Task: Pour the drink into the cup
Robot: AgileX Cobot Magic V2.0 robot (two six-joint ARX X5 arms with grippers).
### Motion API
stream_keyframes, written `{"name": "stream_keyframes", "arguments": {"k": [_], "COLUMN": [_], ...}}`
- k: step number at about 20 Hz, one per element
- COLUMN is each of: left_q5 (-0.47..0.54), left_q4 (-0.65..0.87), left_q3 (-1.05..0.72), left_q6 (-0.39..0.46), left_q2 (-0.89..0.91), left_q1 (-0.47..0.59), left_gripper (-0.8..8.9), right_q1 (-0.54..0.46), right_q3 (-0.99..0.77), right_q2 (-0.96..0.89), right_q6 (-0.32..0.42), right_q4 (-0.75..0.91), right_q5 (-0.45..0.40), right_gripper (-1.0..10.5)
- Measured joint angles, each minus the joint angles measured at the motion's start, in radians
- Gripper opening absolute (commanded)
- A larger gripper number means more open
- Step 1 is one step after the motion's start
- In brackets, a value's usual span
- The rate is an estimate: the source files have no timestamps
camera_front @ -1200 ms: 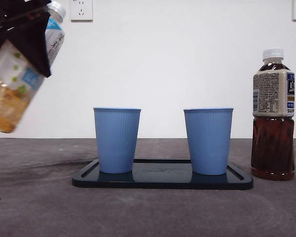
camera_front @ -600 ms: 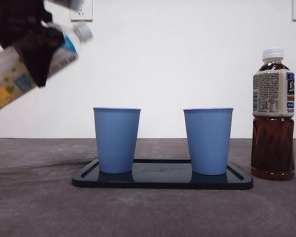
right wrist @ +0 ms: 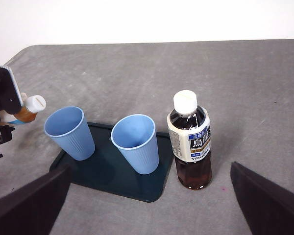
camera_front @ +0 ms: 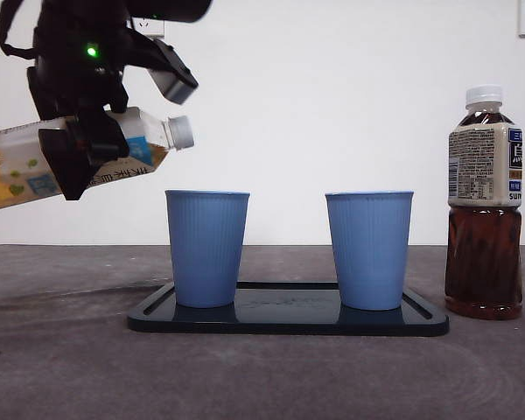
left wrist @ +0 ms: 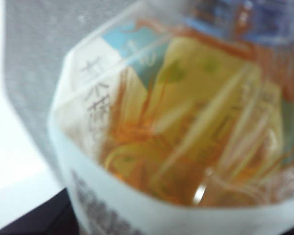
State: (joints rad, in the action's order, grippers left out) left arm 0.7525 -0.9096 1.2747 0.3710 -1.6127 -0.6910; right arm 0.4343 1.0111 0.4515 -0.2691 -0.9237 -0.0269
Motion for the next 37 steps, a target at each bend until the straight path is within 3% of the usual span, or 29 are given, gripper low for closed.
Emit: {"name": "stream_keyframes", "arguments": {"k": [6,21,37], "left_q5": [0.134,0.192,0.193], "left_q4": [0.001,0.031,0.031], "left_q3": [0.002,0.003,0.003], "left_q6": [0.057,0.135,0.14], "left_q2": [-0.026,-0.03,-0.03], "left_q1": [-0.024,-0.046,-0.047], "left_gripper": [2.36,2.36,2.4], "right_q1": [0.0,0.0,0.0], "right_q3": [0.0,0.0,0.0], "right_q2": [0.0,0.0,0.0], "right_q6": [0.003,0.006,0.007], "right_q4": [0.0,0.0,0.0], "right_q5": [0.0,0.0,0.0], "right_gripper": [5.2,5.2,5.2]}}
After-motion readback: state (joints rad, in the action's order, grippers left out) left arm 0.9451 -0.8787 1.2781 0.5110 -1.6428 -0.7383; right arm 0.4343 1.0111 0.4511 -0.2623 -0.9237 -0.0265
